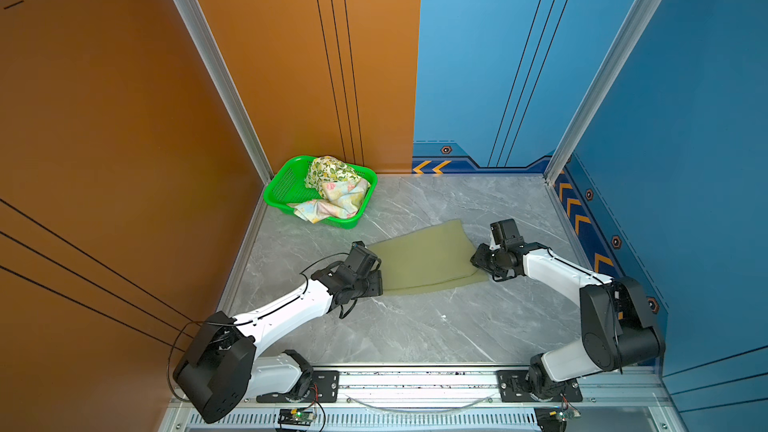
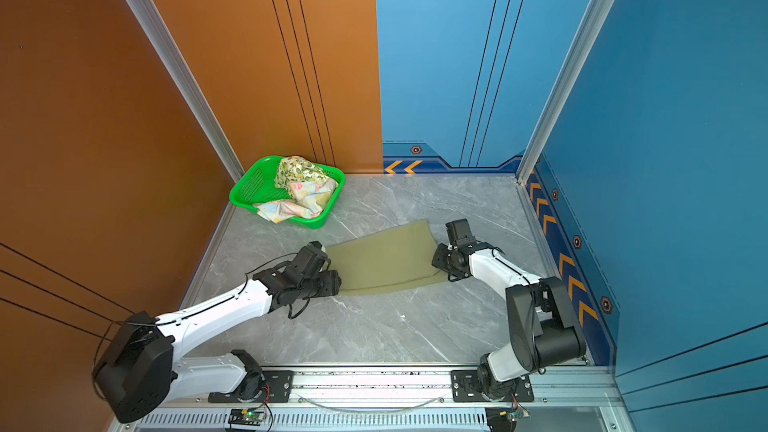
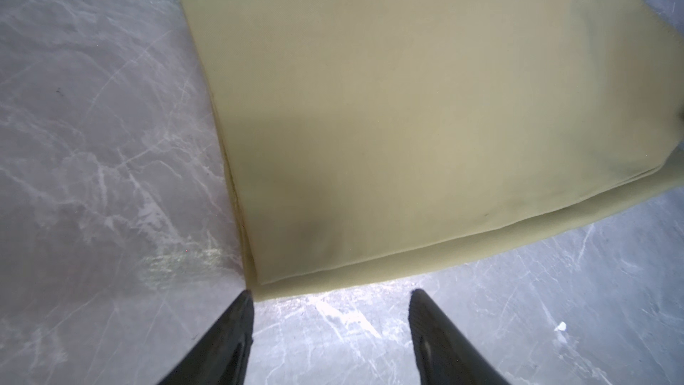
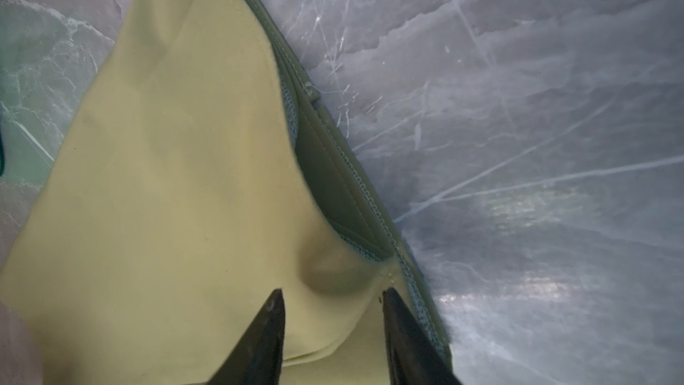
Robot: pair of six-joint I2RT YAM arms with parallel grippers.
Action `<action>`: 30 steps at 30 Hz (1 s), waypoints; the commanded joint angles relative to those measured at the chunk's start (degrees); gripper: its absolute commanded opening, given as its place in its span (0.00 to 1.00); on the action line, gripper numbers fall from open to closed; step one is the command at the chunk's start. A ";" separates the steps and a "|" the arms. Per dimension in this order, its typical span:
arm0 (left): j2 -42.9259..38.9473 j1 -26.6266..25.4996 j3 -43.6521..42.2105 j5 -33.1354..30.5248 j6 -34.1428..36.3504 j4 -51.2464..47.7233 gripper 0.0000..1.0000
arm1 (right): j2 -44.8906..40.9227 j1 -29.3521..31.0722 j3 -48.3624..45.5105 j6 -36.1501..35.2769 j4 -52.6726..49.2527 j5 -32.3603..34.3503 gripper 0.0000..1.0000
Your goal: Fold and stack the skirts
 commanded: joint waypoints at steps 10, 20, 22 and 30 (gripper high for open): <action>0.50 0.55 -1.33 0.40 -0.86 0.94 0.67 | 3.19 -0.18 -2.93 -0.47 3.02 0.35 0.44; -1.52 0.27 -2.56 -0.25 -2.34 0.28 0.58 | 5.65 1.97 0.31 0.09 3.38 3.40 0.18; -2.04 0.37 -3.16 -0.12 -2.76 0.49 0.57 | 5.50 2.66 1.09 0.10 2.61 4.27 0.14; -0.53 0.73 -5.02 1.02 -3.60 2.90 0.55 | 5.52 4.66 3.43 -0.12 0.85 6.45 0.06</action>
